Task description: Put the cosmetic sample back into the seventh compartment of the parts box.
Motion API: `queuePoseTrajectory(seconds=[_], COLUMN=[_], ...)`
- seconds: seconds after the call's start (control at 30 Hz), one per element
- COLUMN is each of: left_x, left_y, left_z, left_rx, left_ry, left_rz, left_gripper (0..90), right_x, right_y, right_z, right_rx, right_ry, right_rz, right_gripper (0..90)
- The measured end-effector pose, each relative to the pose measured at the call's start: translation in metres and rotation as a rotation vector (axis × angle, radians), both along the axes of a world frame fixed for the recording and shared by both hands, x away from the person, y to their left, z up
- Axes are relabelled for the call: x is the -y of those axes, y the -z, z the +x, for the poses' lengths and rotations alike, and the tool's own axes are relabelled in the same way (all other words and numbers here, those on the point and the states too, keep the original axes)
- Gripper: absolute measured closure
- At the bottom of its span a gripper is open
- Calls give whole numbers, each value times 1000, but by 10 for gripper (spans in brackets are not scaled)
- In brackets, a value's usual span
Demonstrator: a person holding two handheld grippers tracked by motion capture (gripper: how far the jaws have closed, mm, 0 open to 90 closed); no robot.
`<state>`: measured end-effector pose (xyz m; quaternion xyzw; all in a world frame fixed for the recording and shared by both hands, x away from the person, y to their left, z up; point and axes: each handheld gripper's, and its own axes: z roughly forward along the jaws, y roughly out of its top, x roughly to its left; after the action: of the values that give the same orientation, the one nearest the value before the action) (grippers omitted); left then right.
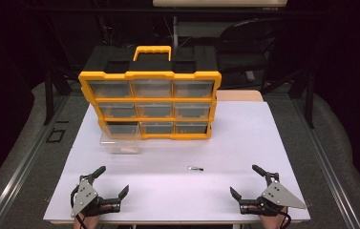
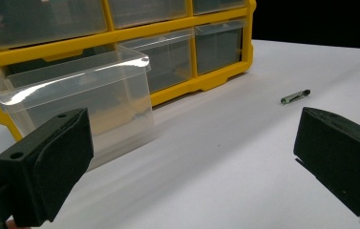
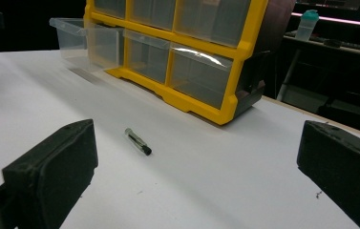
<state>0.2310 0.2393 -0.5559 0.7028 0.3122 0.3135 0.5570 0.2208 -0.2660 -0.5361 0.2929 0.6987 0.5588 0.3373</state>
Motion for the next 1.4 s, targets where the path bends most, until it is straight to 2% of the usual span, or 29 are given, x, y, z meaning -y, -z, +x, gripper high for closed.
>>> queuePoseTrajectory(seconds=[0.33,0.57,0.8,1.4], left_x=[0,1,0,0], left_y=[0,0,0,0], left_z=[0,0,0,-1], left_rx=[-3,-5,-6,-14], left_ry=[5,9,11,19], left_rz=[3,4,6,11], left_gripper=[0,0,0,0], right_x=[-2,-9,-16,-31], right_y=[0,-3,-4,-6], right_z=[4,12,22,41], right_rx=[-34,-56,-109,-192], right_ry=[-21,-35,-57,-113], right_rz=[1,-32,-57,-124], right_gripper=[0,0,0,0])
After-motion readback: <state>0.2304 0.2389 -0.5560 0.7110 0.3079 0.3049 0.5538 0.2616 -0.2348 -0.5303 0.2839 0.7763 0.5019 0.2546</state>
